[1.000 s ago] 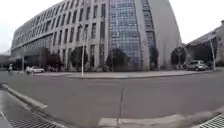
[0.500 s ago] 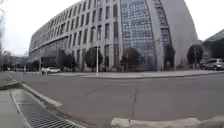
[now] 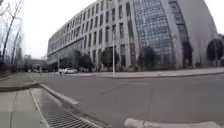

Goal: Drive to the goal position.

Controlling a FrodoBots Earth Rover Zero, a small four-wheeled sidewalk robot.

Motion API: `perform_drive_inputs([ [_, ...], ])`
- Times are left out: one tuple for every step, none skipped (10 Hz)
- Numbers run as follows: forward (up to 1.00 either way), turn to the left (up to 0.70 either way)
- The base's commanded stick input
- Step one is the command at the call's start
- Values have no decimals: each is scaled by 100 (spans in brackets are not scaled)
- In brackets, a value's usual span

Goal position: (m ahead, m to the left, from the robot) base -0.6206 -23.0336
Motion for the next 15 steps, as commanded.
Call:
perform_drive_inputs([
  [0, -70],
  [14, -59],
  [68, -16],
  [70, -14],
  [70, -14],
  [70, -14],
  [70, -14],
  [70, -14],
  [70, -14],
  [70, -14],
  [70, -14],
  [70, -14],
  [70, -14],
  [70, -14],
  [0, -70],
])
